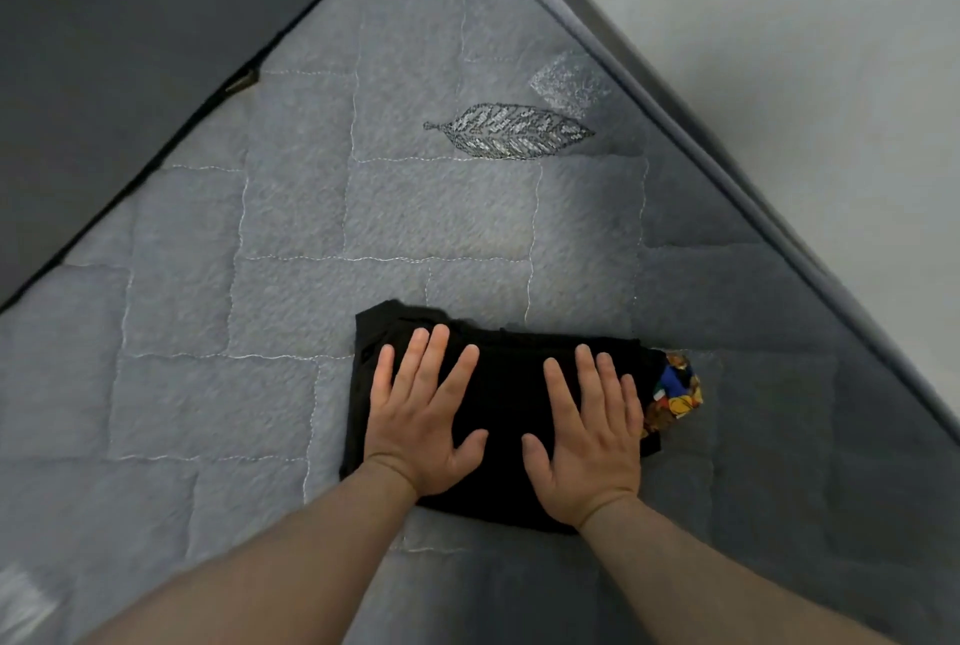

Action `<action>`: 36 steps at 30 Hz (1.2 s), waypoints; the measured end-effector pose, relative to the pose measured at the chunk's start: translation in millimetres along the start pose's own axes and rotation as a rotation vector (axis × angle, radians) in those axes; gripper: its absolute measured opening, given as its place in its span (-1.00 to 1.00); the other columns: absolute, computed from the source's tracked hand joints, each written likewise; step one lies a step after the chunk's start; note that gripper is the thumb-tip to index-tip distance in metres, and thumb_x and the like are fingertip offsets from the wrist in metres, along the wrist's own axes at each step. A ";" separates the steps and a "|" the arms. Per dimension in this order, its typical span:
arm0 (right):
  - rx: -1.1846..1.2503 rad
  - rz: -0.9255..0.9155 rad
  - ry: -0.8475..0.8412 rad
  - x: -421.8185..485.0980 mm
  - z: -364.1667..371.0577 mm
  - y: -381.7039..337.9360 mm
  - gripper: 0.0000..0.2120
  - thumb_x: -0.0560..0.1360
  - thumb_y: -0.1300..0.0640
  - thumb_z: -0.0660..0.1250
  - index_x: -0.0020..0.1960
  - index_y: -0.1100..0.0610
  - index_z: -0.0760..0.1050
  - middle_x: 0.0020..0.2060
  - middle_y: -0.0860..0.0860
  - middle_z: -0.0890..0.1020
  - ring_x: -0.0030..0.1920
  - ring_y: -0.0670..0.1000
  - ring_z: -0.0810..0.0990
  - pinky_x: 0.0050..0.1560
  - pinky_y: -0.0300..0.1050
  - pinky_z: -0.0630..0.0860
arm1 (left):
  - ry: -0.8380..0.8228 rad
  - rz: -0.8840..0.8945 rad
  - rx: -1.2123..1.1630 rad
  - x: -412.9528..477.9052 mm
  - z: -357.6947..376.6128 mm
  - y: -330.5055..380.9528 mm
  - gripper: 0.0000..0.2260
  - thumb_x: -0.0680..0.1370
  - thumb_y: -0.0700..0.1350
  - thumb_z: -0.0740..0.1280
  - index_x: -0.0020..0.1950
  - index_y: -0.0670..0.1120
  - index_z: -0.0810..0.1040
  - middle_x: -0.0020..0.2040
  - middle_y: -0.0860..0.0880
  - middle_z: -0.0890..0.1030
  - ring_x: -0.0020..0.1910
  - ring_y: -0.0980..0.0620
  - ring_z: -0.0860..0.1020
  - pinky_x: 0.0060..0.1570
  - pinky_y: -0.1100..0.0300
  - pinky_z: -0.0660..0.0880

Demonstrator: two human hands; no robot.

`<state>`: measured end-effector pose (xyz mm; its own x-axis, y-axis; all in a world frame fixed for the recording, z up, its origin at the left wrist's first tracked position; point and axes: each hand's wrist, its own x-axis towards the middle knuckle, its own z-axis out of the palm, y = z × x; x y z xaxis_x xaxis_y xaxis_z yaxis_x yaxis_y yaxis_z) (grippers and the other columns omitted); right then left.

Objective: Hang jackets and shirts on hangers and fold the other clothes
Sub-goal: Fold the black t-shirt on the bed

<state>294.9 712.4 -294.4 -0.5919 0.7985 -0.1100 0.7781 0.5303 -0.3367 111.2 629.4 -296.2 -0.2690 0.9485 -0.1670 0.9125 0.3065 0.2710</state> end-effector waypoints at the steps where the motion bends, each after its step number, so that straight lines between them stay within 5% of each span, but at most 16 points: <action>1: 0.006 -0.004 -0.002 0.0 -0.5 0.6 -0.27 0.40 -0.20 0.17 0.51 0.02 0.16 0.49 0.19 0.25 0.51 0.20 0.15 0.51 0.19 0.00 | 0.009 -0.001 0.008 0.0 1.0 0.0 -0.26 0.39 0.27 0.15 0.51 -0.02 0.21 0.51 -0.18 0.21 0.49 -0.18 0.18 0.47 -0.17 -0.06; 15: -0.051 -0.014 -0.140 6.6 -18.1 -9.5 -0.25 0.37 -0.26 0.20 0.48 0.04 0.25 0.46 0.18 0.31 0.48 0.20 0.21 0.48 0.17 0.02 | 0.071 0.025 0.064 -0.5 5.8 -4.9 -0.25 0.38 0.26 0.16 0.51 -0.05 0.22 0.50 -0.23 0.27 0.48 -0.21 0.21 0.43 -0.24 0.07; 19: -0.057 -0.115 -0.177 44.5 -38.3 -7.4 -0.25 0.26 -0.44 0.26 0.24 0.06 0.47 0.36 0.19 0.41 0.39 0.21 0.35 0.43 0.19 0.22 | 0.063 0.014 0.075 -1.7 4.0 -4.0 -0.25 0.37 0.26 0.15 0.50 -0.06 0.22 0.50 -0.22 0.27 0.49 -0.19 0.19 0.44 -0.21 0.04; 25: -0.049 -0.122 -0.519 86.1 -50.4 -14.4 0.02 0.14 -0.55 0.23 0.45 -0.01 0.23 0.33 -0.04 0.42 0.34 0.04 0.39 0.38 0.03 0.31 | 0.134 0.021 0.021 -3.8 6.3 -6.3 -0.27 0.43 0.26 0.07 0.51 -0.10 0.22 0.52 -0.19 0.23 0.52 -0.16 0.17 0.46 -0.19 0.06; 29: 0.017 -0.090 -0.731 107.7 -61.6 -22.1 -0.25 0.15 -0.44 0.41 0.21 -0.06 0.52 0.07 -0.11 0.62 0.11 -0.04 0.59 0.17 -0.03 0.52 | 0.219 -0.024 0.000 -8.9 9.1 -4.5 -0.25 0.44 0.24 0.10 0.52 -0.18 0.24 0.52 -0.19 0.23 0.53 -0.15 0.15 0.49 -0.15 0.05; 33: 0.189 0.015 -0.899 104.8 -87.5 -35.8 -0.58 0.26 -0.08 0.59 0.05 0.02 0.62 -0.09 -0.04 0.69 -0.06 -0.03 0.65 0.04 -0.12 0.57 | 0.359 -0.145 -0.015 -23.2 -3.3 5.6 -0.19 0.41 0.29 0.15 0.52 -0.20 0.23 0.53 -0.21 0.20 0.53 -0.17 0.14 0.50 -0.10 0.00; 36: 0.360 0.103 -0.903 71.5 -103.1 -37.2 -0.58 0.22 0.02 0.61 0.04 0.01 0.62 -0.11 -0.05 0.72 -0.08 0.01 0.70 0.06 -0.04 0.60 | 0.475 -0.598 -0.166 -70.7 -11.4 30.9 -0.10 0.37 0.34 0.29 0.55 -0.14 0.15 0.56 -0.17 0.12 0.55 -0.14 0.06 0.53 -0.01 -0.08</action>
<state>245.4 779.2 -193.3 -0.5800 0.2373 -0.7793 0.8128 0.2319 -0.5343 154.9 572.7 -265.2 -0.8377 0.5396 0.0843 0.5232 0.7486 0.4072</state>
